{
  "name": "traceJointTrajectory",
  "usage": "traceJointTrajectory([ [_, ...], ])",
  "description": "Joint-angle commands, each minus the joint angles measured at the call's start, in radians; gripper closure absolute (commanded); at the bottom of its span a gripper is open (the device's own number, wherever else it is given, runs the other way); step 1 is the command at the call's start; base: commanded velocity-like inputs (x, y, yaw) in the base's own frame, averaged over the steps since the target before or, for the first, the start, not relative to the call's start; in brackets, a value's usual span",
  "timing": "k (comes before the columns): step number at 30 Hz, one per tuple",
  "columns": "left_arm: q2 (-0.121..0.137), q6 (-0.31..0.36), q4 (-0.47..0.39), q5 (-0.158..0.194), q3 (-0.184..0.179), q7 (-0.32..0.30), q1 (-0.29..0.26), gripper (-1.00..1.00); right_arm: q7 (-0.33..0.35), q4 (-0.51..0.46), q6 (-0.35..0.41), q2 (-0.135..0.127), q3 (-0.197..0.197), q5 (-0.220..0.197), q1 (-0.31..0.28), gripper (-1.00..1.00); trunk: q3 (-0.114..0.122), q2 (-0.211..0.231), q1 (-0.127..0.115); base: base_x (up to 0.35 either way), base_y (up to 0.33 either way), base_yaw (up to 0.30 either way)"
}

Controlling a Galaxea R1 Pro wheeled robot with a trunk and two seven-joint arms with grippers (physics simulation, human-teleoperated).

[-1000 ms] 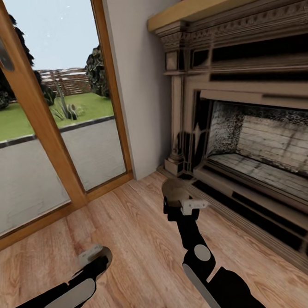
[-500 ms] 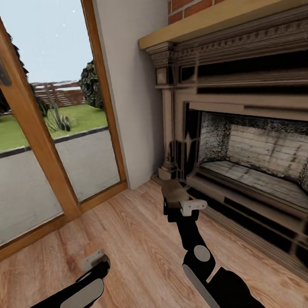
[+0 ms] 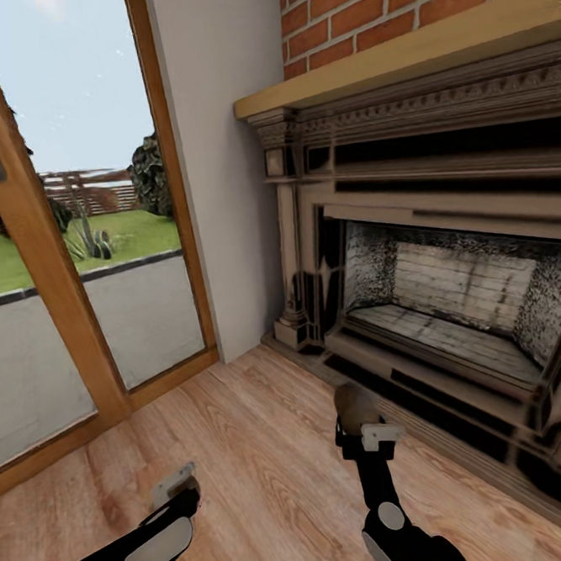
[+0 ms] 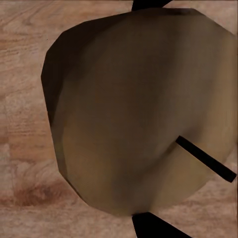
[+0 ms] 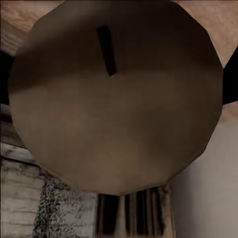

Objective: Place each of the two pumpkins and all three candles from the living room inside a cabinet in the living room (use any cabinet), then make sure every cabinet is closed, and position the cauldron so it is next to a table in the living room.

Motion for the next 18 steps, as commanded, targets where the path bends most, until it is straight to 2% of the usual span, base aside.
traceJointTrajectory([
  [1,-0.063,-0.01,0.216,0.001,-0.066,-0.091,0.01,1.0,-0.006,0.158,-0.123,0.002,0.008,-0.003,-0.001,1.0,0.003,0.0,-0.001,0.0,0.0,0.0],
  [4,-0.086,-0.013,0.264,0.002,-0.072,-0.126,0.012,1.0,-0.007,0.222,-0.134,0.0,0.007,-0.003,-0.001,1.0,0.015,0.0,-0.002,0.0,0.0,0.0],
  [5,-0.11,-0.013,0.277,0.003,-0.075,-0.136,0.024,1.0,-0.006,0.386,-0.202,0.007,0.008,-0.005,-0.001,1.0,0.019,0.001,-0.003,0.0,0.0,0.0],
  [8,-0.128,-0.013,0.303,0.002,-0.075,-0.137,0.03,1.0,-0.006,0.456,-0.293,0.008,0.007,-0.006,-0.001,1.0,0.03,0.001,-0.004,0.0,0.0,0.0],
  [10,-0.15,-0.015,0.348,0.0,-0.075,-0.139,0.031,1.0,-0.005,0.502,-0.334,0.008,0.007,-0.006,-0.001,1.0,0.038,0.002,-0.005,0.0,0.0,0.0],
  [13,-0.175,-0.021,0.389,-0.002,-0.075,-0.142,0.032,1.0,-0.004,0.531,-0.352,0.009,0.008,-0.006,-0.001,1.0,0.05,0.002,-0.006,0.0,0.0,0.0],
  [14,-0.192,-0.025,0.411,-0.003,-0.075,-0.143,0.032,1.0,-0.001,0.541,-0.361,0.009,0.009,-0.006,0.0,1.0,0.053,0.003,-0.007,0.0,0.0,0.0],
  [16,-0.201,-0.026,0.42,-0.003,-0.075,-0.143,0.032,1.0,0.001,0.545,-0.364,0.01,0.009,-0.006,-0.001,1.0,0.061,0.003,-0.008,0.0,0.0,0.0],
  [18,-0.21,-0.024,0.445,-0.002,-0.075,-0.19,0.032,1.0,0.005,0.548,-0.365,0.011,0.01,-0.006,-0.001,1.0,0.069,0.004,-0.008,0.0,0.0,0.0],
])
